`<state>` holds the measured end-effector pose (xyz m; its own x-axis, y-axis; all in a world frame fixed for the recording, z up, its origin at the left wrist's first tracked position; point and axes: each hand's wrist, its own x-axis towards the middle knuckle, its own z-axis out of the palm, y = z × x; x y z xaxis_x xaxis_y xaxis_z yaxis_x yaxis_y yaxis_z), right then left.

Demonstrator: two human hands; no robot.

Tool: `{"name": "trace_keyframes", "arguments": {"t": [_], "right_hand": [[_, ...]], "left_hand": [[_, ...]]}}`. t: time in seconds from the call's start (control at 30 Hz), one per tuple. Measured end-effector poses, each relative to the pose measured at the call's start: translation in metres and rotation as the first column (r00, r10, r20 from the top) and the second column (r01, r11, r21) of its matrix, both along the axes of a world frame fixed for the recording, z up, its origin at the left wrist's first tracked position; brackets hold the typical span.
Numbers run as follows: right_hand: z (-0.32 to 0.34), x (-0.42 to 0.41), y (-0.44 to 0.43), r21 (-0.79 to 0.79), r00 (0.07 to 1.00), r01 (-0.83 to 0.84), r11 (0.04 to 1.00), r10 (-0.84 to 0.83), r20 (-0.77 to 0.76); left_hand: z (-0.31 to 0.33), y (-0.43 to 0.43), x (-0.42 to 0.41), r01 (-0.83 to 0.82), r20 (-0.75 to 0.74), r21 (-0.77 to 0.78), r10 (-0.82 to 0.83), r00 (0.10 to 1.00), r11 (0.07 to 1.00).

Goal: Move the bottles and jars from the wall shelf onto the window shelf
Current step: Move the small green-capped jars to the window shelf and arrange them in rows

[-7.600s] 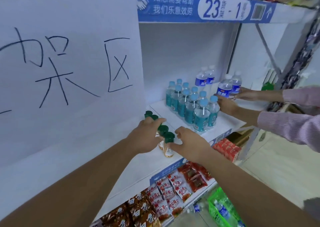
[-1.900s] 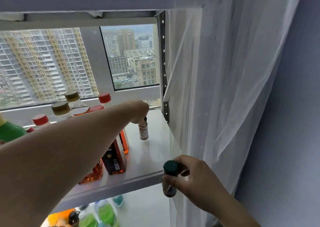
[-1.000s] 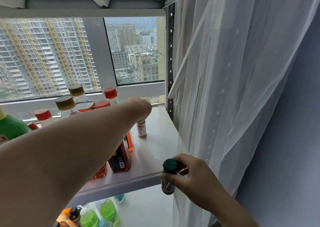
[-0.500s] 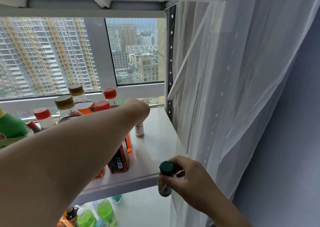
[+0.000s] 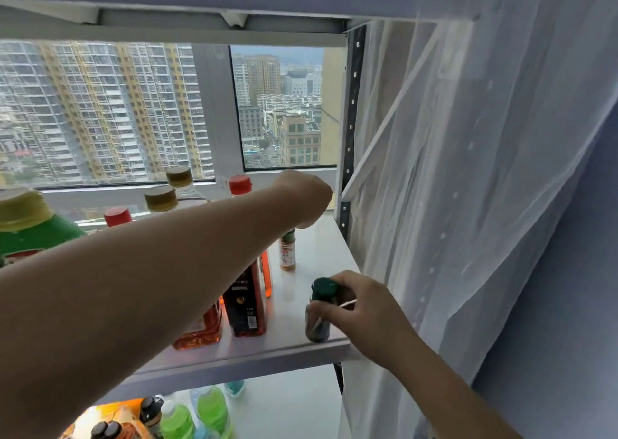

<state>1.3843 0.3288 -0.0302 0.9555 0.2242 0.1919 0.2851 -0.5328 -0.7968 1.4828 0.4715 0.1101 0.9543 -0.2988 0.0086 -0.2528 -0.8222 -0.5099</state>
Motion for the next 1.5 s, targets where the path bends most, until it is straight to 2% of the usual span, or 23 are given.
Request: {"name": "trace_keyframes", "arguments": {"t": [0.1,0.2,0.5,0.83,1.13,1.3,1.5], "right_hand": [[0.003,0.026,0.017,-0.018,0.999,0.035,0.999,-0.034,0.037],[0.001,0.048,0.031,-0.011,0.998,0.049,0.999,-0.048,0.046],[-0.009,0.093,0.061,-0.014,0.996,0.092,0.996,-0.091,0.019],[-0.019,0.115,0.077,-0.003,0.992,0.123,0.992,-0.123,-0.003],[-0.019,0.111,0.075,-0.006,0.991,0.123,0.992,-0.123,-0.045],[-0.020,0.091,0.064,0.020,0.988,0.145,0.989,-0.144,-0.049],[-0.021,0.053,0.040,-0.004,0.990,0.141,0.990,-0.141,0.001]], "left_hand": [[0.025,0.009,-0.020,0.161,0.116,-0.115,-0.148,0.982,0.980],[0.044,0.030,-0.038,0.225,0.128,-0.296,-0.195,0.973,0.928],[0.060,0.083,-0.090,0.242,0.217,-0.603,-0.136,0.967,0.760],[0.040,0.118,-0.108,0.252,0.242,-0.792,-0.093,0.966,0.557],[0.025,0.124,-0.110,0.213,0.210,-0.816,-0.068,0.975,0.538],[0.014,0.124,-0.117,0.230,0.241,-0.816,-0.049,0.969,0.531],[-0.004,0.114,-0.140,0.234,0.300,-0.719,-0.011,0.954,0.654]]}}
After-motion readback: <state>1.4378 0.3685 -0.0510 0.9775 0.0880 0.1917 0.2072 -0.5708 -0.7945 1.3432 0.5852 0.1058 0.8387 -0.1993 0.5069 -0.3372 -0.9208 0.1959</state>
